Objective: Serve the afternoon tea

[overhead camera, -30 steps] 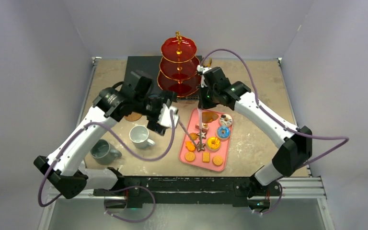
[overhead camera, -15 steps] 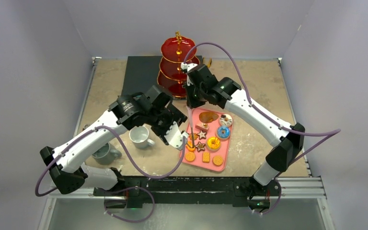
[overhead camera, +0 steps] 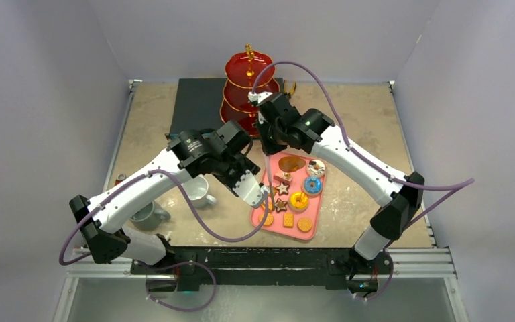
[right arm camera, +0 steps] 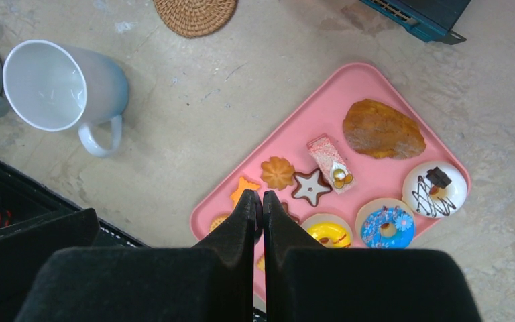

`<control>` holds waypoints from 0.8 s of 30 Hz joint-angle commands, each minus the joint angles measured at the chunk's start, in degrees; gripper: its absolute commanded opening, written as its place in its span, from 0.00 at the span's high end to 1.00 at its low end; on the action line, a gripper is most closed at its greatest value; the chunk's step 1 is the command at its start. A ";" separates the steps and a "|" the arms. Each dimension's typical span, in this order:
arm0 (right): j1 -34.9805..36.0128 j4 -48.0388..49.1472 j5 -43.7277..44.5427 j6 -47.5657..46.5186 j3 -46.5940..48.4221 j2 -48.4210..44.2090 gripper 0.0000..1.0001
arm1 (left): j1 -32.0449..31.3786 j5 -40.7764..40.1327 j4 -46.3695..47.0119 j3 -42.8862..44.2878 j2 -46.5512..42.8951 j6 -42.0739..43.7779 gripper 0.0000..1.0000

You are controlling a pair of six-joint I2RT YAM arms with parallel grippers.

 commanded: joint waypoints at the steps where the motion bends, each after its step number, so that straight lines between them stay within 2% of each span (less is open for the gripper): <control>1: 0.78 -1.55 0.96 -0.95 3.00 -0.74 1.00 | -0.49 -1.96 1.45 1.48 -1.49 0.29 0.59; 3: 0.92 -1.75 0.87 -0.90 3.99 -0.68 1.00 | -0.72 -1.80 1.64 1.24 -1.49 0.07 0.65; 10: 1.13 -1.68 0.45 -1.00 6.36 -0.18 1.00 | -1.68 -0.42 2.04 0.84 -1.86 -2.40 1.00; 12: 1.12 -1.06 0.41 -1.04 6.32 -0.02 1.00 | -1.65 1.34 3.07 0.74 -2.56 -4.78 1.00; 14: 1.05 -1.26 -0.66 -0.39 6.28 -0.05 0.82 | -1.65 2.87 4.88 -1.01 -4.08 -8.03 1.00; 15: 1.00 -1.15 -0.44 0.34 6.40 -0.13 0.65 | -1.64 3.34 6.31 -2.50 -5.95 -9.67 1.00; 21: -0.52 -0.23 2.57 2.15 9.96 -1.23 0.25 | -1.70 5.59 14.71 -15.53 -18.18 -17.21 1.00; 24: -2.95 0.45 2.58 3.07 11.85 -2.45 0.13 | -1.65 6.62 17.09 -18.56 -22.22 -20.77 1.00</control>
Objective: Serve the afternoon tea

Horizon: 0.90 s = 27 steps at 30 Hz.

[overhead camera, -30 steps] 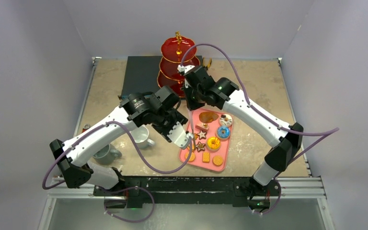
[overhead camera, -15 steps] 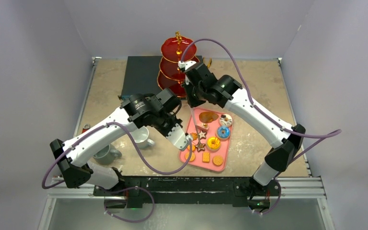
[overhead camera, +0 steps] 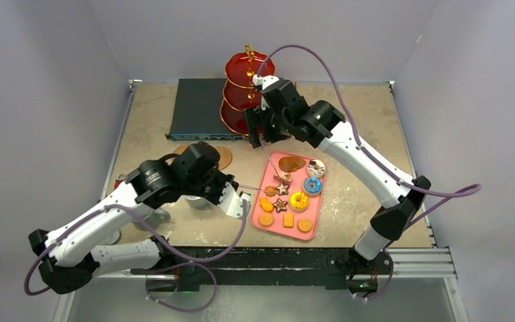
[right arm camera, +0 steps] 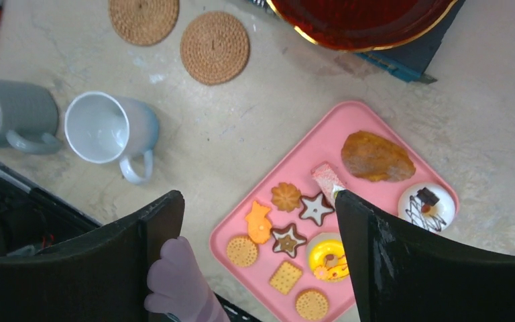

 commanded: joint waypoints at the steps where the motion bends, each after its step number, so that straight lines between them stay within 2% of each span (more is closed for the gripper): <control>1: -4.35 2.55 0.80 2.14 4.29 -3.32 0.12 | -0.22 3.67 7.33 -3.46 -5.79 -8.70 1.00; 5: -11.15 8.56 -3.76 3.41 -6.18 -8.27 0.12 | -0.29 5.35 7.41 -3.94 -8.03 -12.01 1.00; 10: -11.61 16.35 -2.79 5.34 -22.06 -9.30 0.18 | -0.24 6.88 9.76 -3.58 -10.86 -13.31 1.00; 14: -11.28 20.70 -3.22 6.00 -29.58 -7.25 0.21 | -0.25 6.34 11.33 -4.32 -13.50 -11.92 1.00; 17: -9.34 23.18 -3.72 5.97 -32.06 -5.05 0.24 | -0.26 6.06 12.77 -5.00 -15.99 -11.90 1.00; 24: -6.70 26.99 -5.18 7.47 -30.60 1.97 0.27 | -0.23 5.89 10.46 -3.45 -16.50 -11.84 1.00; 27: -5.17 29.34 -5.61 9.06 -30.52 5.20 0.34 | -0.24 5.98 10.65 -3.11 -16.72 -11.84 1.00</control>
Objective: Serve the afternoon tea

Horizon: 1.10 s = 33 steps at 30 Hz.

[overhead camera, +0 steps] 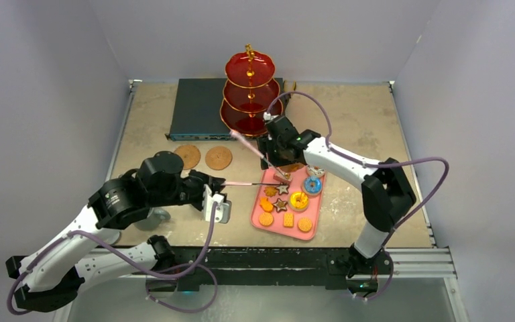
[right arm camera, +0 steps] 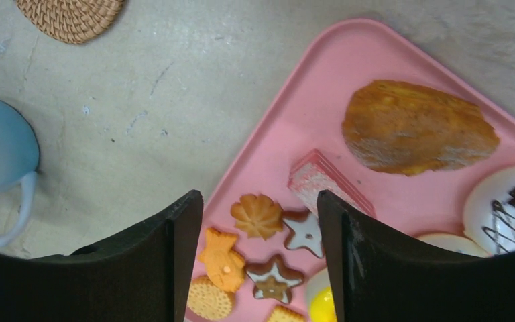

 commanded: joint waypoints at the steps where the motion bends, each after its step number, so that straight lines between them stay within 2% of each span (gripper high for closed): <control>1: 2.05 6.29 -1.05 3.22 1.83 3.88 0.39 | -0.03 0.52 1.56 2.01 0.17 -0.39 1.00; 3: 2.92 7.64 -1.69 4.44 1.45 5.94 0.45 | 0.02 0.32 1.65 2.30 0.17 -0.33 1.00; 10: 5.92 7.89 -1.14 5.85 2.73 11.36 0.51 | 0.02 0.17 2.26 2.59 -0.10 0.83 1.00; 18: 6.24 7.08 0.33 6.69 1.59 11.80 0.62 | 0.03 -0.39 3.03 2.79 0.01 2.28 1.00; 20: 6.25 8.15 -0.20 7.71 0.90 12.02 0.69 | 0.01 -0.52 3.43 2.88 0.01 2.51 1.00; 25: 6.13 10.82 -0.90 16.39 0.72 12.72 1.00 | 0.03 -0.53 3.49 3.05 0.09 2.46 1.00; 33: 2.05 11.27 6.29 33.48 2.67 13.00 1.00 | -0.01 -0.82 3.41 4.44 0.12 2.50 1.00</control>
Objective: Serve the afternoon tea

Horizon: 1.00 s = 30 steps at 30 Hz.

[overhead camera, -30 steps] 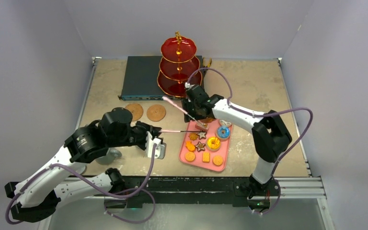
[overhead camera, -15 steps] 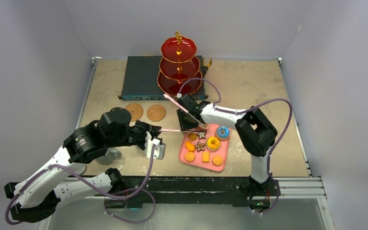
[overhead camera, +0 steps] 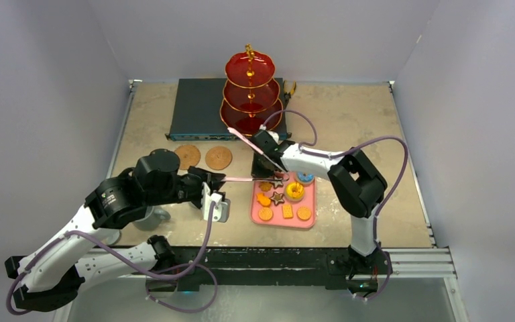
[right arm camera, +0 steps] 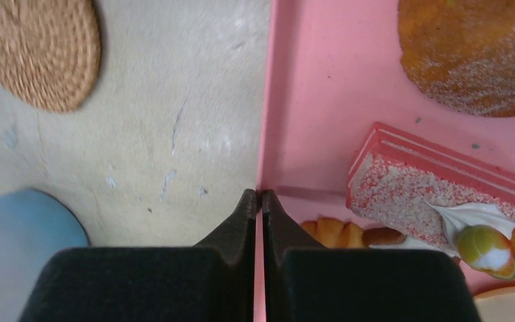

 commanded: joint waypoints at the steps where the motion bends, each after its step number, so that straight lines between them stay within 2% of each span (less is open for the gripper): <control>1: -4.16 2.59 5.34 13.86 1.32 -1.03 1.00 | 0.04 -0.24 2.62 2.98 -0.32 0.76 1.00; 8: -5.31 4.32 12.96 27.66 -2.92 -6.31 1.00 | 0.01 -0.47 1.94 2.80 -0.68 1.69 1.00; 14: -4.65 8.02 18.17 41.85 -10.38 -12.15 1.00 | -0.02 0.14 2.16 2.97 -0.32 1.79 1.00; 16: -4.59 9.87 19.52 42.17 -10.83 -14.01 1.00 | 0.04 0.07 2.16 3.23 -0.23 1.97 1.00; 17: -4.59 9.25 19.83 41.09 -9.64 -14.18 0.99 | -0.01 0.08 2.16 3.26 -0.17 2.05 1.00; 20: -4.60 5.02 18.45 35.07 -5.26 -13.19 0.88 | -0.02 -0.02 2.38 3.37 0.01 2.10 1.00; 24: -4.44 3.45 16.51 16.07 -0.37 -10.89 0.57 | 0.01 -0.24 3.64 3.82 0.04 0.82 1.00; 27: -1.97 3.19 14.02 4.38 -3.32 -13.30 0.42 | 0.03 -0.30 4.15 4.40 0.04 -0.78 1.00; 30: 1.06 4.83 11.46 -2.86 -10.94 -19.13 0.32 | 0.05 -0.07 4.92 4.26 -0.09 -1.09 1.00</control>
